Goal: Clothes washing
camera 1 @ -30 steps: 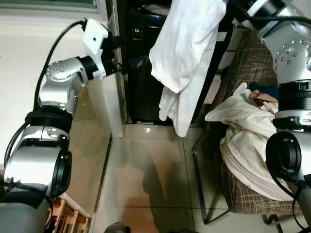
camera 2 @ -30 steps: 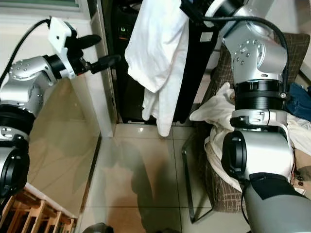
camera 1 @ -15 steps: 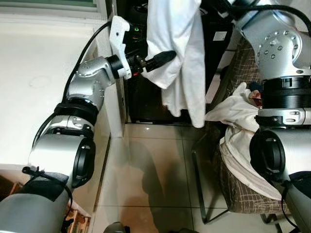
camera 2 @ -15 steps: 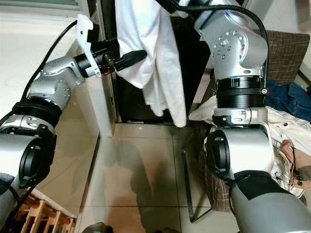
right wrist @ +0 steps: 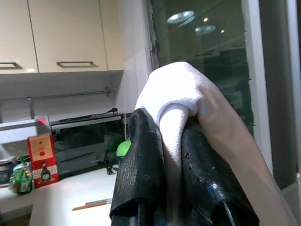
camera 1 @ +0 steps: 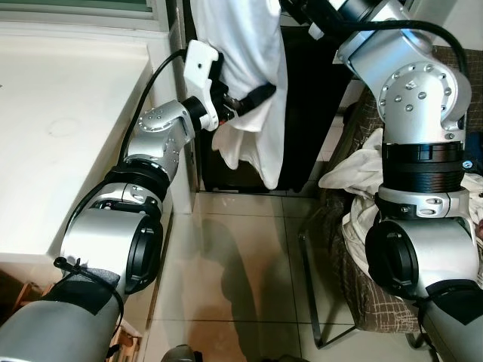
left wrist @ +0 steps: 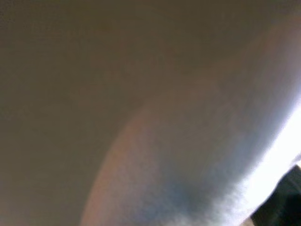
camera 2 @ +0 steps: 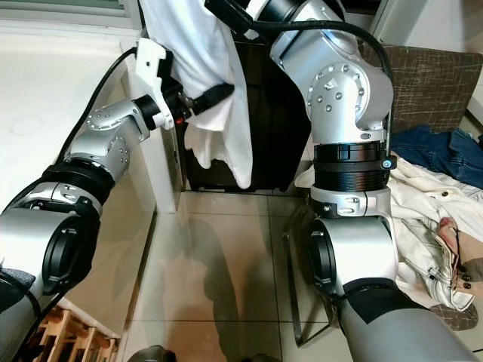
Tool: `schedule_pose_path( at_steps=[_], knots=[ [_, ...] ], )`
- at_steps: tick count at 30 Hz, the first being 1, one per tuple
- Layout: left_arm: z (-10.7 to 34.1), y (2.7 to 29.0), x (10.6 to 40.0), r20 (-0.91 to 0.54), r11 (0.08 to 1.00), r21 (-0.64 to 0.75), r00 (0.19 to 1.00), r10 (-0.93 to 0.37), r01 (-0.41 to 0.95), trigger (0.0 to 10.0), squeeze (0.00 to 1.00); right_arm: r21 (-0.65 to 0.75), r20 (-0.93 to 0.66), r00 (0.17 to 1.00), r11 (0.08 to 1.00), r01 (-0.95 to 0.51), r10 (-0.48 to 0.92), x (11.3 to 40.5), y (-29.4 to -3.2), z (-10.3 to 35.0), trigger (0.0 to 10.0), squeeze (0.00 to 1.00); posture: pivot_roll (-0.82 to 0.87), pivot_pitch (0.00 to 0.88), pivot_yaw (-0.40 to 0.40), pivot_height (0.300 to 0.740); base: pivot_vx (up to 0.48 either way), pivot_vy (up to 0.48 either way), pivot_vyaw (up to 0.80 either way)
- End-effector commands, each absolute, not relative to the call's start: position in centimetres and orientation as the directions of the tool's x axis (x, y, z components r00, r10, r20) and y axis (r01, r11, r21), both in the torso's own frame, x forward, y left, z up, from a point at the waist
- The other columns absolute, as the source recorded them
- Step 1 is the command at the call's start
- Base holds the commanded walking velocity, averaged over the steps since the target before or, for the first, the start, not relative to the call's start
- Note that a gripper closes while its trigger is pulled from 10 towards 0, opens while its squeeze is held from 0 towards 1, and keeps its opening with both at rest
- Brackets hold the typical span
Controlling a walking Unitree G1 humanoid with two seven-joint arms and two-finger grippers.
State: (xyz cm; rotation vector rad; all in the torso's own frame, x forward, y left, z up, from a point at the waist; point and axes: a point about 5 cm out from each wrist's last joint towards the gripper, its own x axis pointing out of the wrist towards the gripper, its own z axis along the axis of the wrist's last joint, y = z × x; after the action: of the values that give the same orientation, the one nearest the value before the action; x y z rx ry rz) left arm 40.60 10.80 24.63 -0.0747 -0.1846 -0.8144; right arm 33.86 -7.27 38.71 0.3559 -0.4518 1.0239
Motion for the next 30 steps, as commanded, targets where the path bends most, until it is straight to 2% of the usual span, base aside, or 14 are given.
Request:
schedule_pose_path(
  at_steps=[1,5,9,12,19,24,26,30],
  knots=[
    [25.9,10.7,40.7,0.24,0.69,0.018,0.667,-0.705,0.724,0.0,0.0,0.061,0.553,0.418,0.465,-0.883,0.721,33.3,-7.7,39.6,10.0,0.0,-0.16,0.0,-0.017,0.74,0.0,0.0,0.0],
    [26.0,11.1,40.7,0.308,0.704,-0.033,0.677,-0.668,0.709,0.0,0.0,0.088,0.54,0.466,0.504,-0.859,0.701,33.7,-8.4,38.8,10.0,0.0,-0.15,0.0,-0.015,0.74,0.0,0.0,0.0],
    [25.2,10.8,40.3,0.322,0.681,-0.037,0.654,-0.684,0.731,0.0,0.0,0.123,0.531,0.509,0.532,-0.838,0.678,34.1,-8.9,38.3,10.0,0.0,-0.15,0.0,-0.017,0.74,0.0,0.0,0.0],
    [25.5,10.5,40.1,0.363,0.649,-0.046,0.618,-0.697,0.759,0.0,0.0,0.138,0.527,0.515,0.53,-0.836,0.676,34.1,-8.9,37.9,10.0,0.0,-0.15,0.0,-0.015,0.74,0.0,0.0,0.0],
    [25.3,10.3,40.0,0.373,0.628,-0.065,0.602,-0.706,0.776,0.0,0.0,0.148,0.532,0.512,0.521,-0.84,0.674,34.1,-8.6,37.9,10.0,0.0,-0.15,0.0,-0.01,0.74,0.0,0.0,0.0],
    [24.3,9.8,39.8,0.362,0.584,-0.139,0.59,-0.722,0.8,0.0,0.0,0.161,0.535,0.52,0.524,-0.836,0.665,34.0,-8.6,37.8,10.0,0.0,-0.15,0.0,-0.006,0.74,0.0,0.0,0.0],
    [23.9,10.0,39.6,0.334,0.598,-0.064,0.582,-0.742,0.799,0.0,0.0,0.161,0.527,0.538,0.544,-0.823,0.658,34.2,-8.8,37.5,10.0,0.0,-0.15,0.0,-0.005,0.74,0.0,0.0,0.0],
    [23.5,9.9,39.3,0.313,0.581,-0.018,0.556,-0.77,0.814,0.0,0.0,0.17,0.511,0.564,0.567,-0.806,0.649,34.6,-9.0,37.1,10.0,0.0,-0.15,0.0,-0.003,0.74,0.0,0.0,0.0]
  ],
)
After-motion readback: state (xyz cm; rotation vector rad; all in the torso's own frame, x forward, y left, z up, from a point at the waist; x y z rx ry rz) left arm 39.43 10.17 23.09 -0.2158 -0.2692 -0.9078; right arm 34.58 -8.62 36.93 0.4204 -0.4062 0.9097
